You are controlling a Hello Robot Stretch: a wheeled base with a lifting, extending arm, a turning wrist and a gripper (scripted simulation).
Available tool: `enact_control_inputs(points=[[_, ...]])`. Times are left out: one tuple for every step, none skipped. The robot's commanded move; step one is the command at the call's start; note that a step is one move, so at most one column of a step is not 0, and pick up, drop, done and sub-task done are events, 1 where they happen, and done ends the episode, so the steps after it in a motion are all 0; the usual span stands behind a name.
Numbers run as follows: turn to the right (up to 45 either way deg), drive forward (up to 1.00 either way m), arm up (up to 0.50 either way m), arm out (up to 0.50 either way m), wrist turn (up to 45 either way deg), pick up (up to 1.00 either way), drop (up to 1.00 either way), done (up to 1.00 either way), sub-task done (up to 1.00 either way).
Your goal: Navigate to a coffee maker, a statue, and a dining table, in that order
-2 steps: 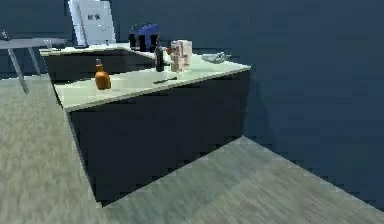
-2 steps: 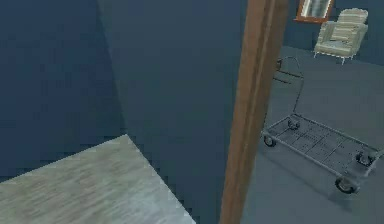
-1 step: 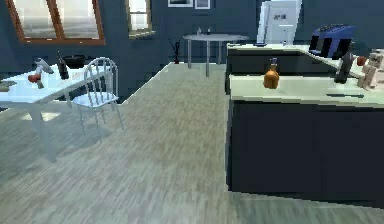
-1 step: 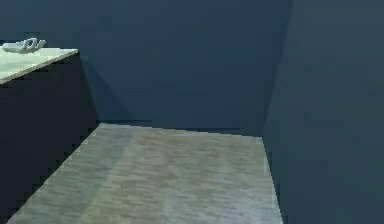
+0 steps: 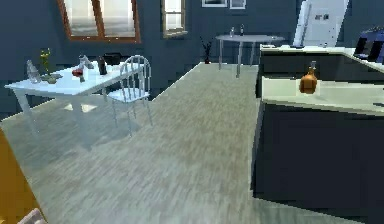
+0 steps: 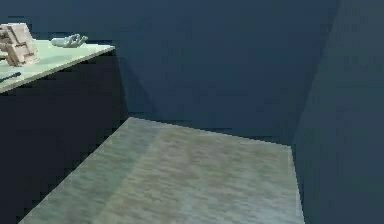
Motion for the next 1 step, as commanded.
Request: enact_control_inputs(points=[[0.0,0.4,0.0,0.0,0.0,0.0,0.0,0.0,0.0]])
